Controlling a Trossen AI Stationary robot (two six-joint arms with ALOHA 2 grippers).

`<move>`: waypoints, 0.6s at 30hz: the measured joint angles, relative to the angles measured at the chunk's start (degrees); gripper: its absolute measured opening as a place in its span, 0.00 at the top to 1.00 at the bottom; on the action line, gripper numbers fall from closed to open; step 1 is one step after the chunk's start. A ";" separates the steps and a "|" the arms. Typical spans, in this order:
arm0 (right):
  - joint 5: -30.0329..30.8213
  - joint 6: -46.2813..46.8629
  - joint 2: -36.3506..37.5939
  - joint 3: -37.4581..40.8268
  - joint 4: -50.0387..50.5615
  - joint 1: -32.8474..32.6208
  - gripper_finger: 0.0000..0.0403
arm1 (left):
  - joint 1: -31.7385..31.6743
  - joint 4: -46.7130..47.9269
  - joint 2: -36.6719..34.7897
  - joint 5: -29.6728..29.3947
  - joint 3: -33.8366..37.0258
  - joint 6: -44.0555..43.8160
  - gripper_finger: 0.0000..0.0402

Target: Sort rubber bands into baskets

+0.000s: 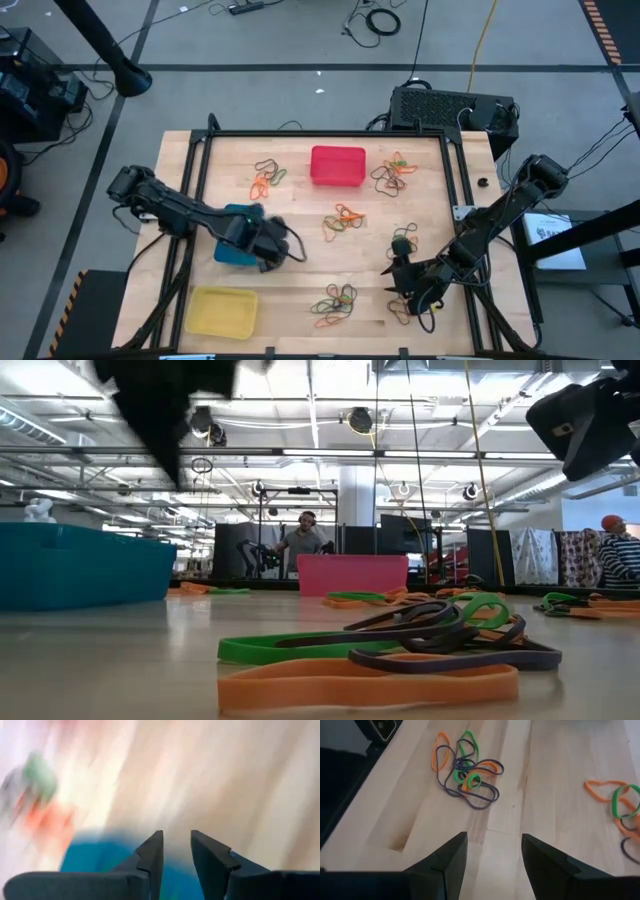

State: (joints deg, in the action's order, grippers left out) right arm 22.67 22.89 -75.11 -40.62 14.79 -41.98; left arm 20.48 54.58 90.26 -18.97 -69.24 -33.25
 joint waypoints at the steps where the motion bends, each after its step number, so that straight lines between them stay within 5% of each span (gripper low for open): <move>1: 0.19 1.10 0.00 0.00 0.00 -0.02 0.55 | 0.35 -6.61 0.03 -0.13 0.60 3.71 0.73; 8: 5.80 7.97 -0.02 0.00 0.07 -0.39 0.55 | 1.90 -46.75 8.43 4.21 3.64 24.99 0.73; 14: 9.73 10.95 -0.04 0.00 0.27 -2.70 0.55 | 2.17 -66.51 21.04 10.66 3.37 30.21 0.73; 18: 12.13 11.22 -0.04 0.00 0.11 -4.69 0.55 | 2.20 -71.01 27.20 14.48 0.96 30.71 0.73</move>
State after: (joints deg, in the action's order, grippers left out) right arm 34.80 34.11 -75.16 -40.62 14.90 -46.66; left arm 22.69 -16.43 117.46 -4.50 -68.28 -2.55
